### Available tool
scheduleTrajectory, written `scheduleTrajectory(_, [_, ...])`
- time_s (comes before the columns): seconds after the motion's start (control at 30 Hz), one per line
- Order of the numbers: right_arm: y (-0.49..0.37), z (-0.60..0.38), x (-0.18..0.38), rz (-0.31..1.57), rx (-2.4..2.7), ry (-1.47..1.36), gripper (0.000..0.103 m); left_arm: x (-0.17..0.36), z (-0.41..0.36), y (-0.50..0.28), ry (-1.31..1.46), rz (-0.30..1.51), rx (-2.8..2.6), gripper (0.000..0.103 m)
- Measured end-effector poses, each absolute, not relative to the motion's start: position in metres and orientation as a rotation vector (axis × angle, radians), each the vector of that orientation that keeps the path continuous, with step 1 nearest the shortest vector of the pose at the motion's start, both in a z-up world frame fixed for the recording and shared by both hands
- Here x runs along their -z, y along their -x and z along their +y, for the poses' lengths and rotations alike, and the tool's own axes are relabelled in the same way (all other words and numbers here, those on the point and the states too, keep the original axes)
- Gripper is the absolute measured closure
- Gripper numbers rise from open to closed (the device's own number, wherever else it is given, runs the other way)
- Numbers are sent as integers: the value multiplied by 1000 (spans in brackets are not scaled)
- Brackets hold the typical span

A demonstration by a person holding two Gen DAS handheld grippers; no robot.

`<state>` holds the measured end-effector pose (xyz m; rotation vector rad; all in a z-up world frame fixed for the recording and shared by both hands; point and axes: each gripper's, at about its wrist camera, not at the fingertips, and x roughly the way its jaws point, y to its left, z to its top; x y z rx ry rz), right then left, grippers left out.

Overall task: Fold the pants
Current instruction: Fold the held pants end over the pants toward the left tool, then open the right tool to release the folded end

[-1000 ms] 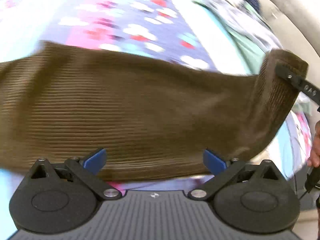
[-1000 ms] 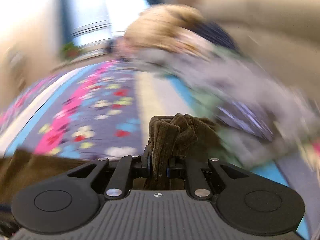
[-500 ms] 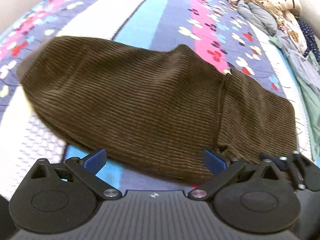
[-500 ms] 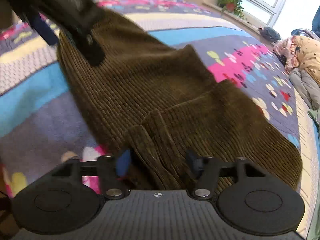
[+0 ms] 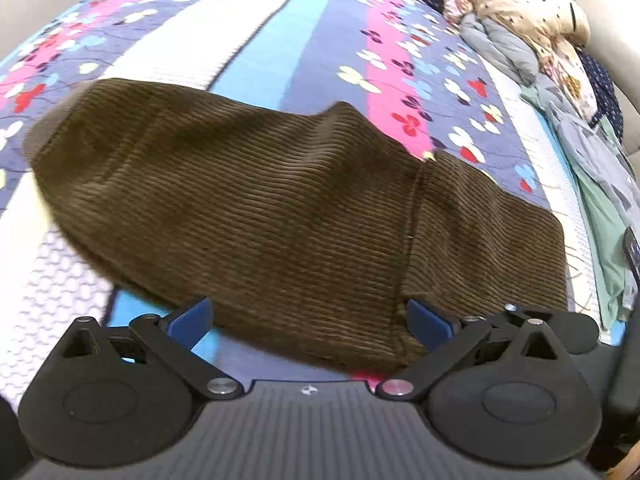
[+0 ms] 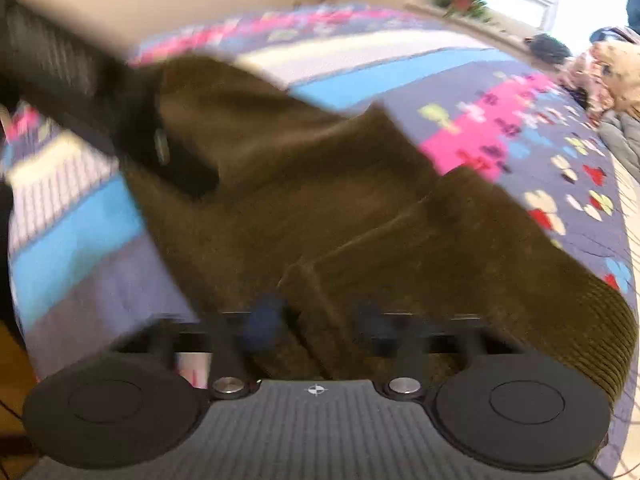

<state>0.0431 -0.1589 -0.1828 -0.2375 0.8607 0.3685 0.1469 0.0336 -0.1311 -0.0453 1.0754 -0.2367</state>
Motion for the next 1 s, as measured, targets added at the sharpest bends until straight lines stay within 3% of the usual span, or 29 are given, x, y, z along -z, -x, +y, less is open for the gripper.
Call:
scheduleTrajectory(0.2, [-7,-169,143,759,-370,191,91,138,52,-146,101,1096,199,0])
scheduleTrajectory(0.43, [-20,-164,183,866,-340,127,77,140,48,-140,95,1106,201,0])
scheduleTrajectory(0.5, [-20,-174,178,884,-379,29,51,139,42,-143,96,1105,212,0])
scheduleTrajectory(0.53, [-18,-178,173,888,-386,-7,29,139,37,-145,96,1107,218,0])
scheduleTrajectory(0.57, [-14,-185,166,873,-378,-30,21,139,32,-148,94,1107,222,0])
scheduleTrajectory(0.63, [-2,-201,148,821,-370,-44,20,136,18,-155,87,1099,231,0])
scheduleTrajectory(0.73, [3,-241,123,737,-262,-27,6,129,-9,-163,90,1070,273,0])
scheduleTrajectory(0.9, [-33,-307,114,699,-16,-42,5,139,-54,-167,55,1069,371,0])
scheduleTrajectory(1.0, [-72,-322,122,724,2,-99,17,166,-65,-165,6,1128,390,0])
